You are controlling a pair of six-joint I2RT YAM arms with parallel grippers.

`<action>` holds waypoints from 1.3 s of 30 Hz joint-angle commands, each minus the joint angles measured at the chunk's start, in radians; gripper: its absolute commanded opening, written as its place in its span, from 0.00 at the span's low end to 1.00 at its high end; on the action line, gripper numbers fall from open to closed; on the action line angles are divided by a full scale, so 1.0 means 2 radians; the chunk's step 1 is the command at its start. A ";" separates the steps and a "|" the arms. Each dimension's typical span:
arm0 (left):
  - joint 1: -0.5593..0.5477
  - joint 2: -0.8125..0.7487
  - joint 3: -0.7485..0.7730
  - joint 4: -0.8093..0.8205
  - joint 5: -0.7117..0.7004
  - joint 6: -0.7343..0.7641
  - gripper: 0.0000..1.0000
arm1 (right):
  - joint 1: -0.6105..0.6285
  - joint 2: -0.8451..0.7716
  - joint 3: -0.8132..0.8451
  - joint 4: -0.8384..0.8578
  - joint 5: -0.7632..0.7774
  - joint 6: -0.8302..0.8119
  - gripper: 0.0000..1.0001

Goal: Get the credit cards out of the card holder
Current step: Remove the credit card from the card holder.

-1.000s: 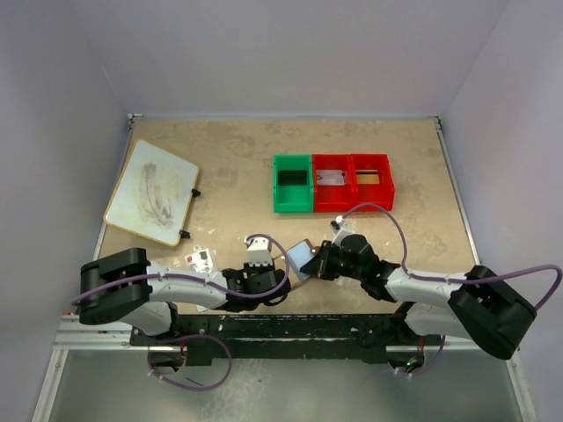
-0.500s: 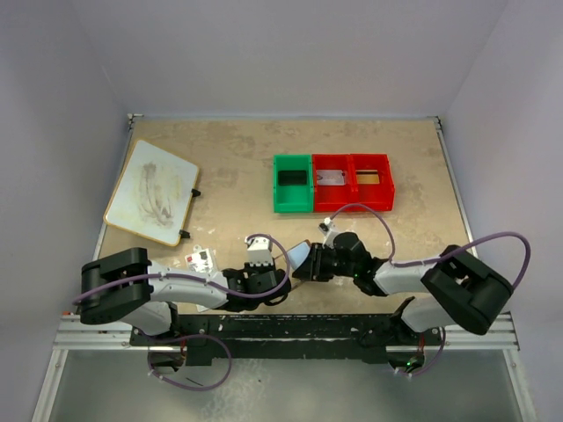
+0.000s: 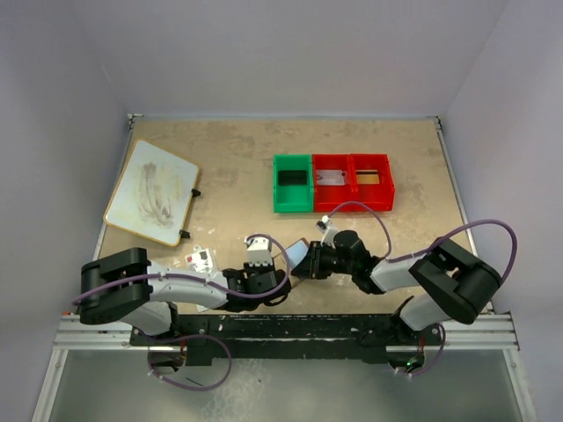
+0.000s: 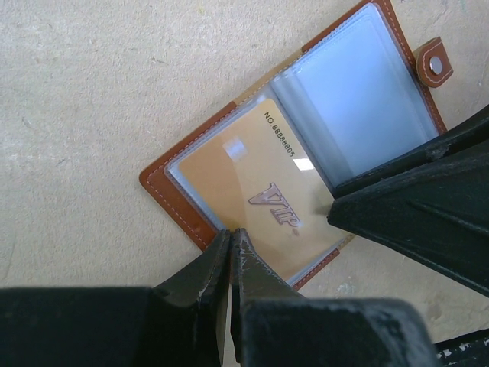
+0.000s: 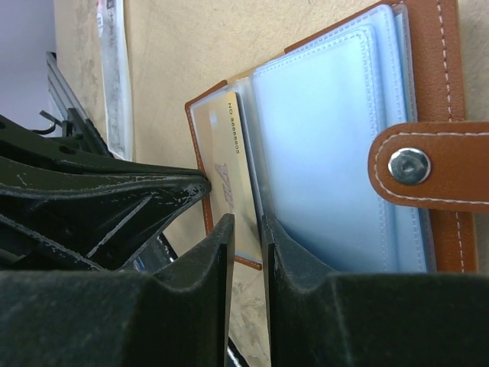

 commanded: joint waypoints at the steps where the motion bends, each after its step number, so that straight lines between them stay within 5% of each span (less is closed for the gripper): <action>1: -0.002 0.029 -0.020 -0.067 0.050 0.014 0.00 | 0.010 0.002 0.003 0.080 -0.057 0.011 0.21; 6: -0.002 0.026 -0.021 -0.069 0.049 0.013 0.00 | 0.010 0.006 0.005 0.092 -0.064 0.006 0.13; 23: -0.002 0.031 -0.014 -0.071 0.048 0.015 0.00 | 0.022 0.036 0.062 -0.024 -0.057 -0.056 0.19; 29: -0.002 0.031 -0.012 -0.075 0.048 0.016 0.00 | 0.023 0.030 0.070 -0.054 -0.055 -0.074 0.00; 39: -0.002 0.037 -0.007 -0.079 0.046 0.018 0.00 | 0.023 -0.050 0.040 -0.076 -0.023 -0.050 0.00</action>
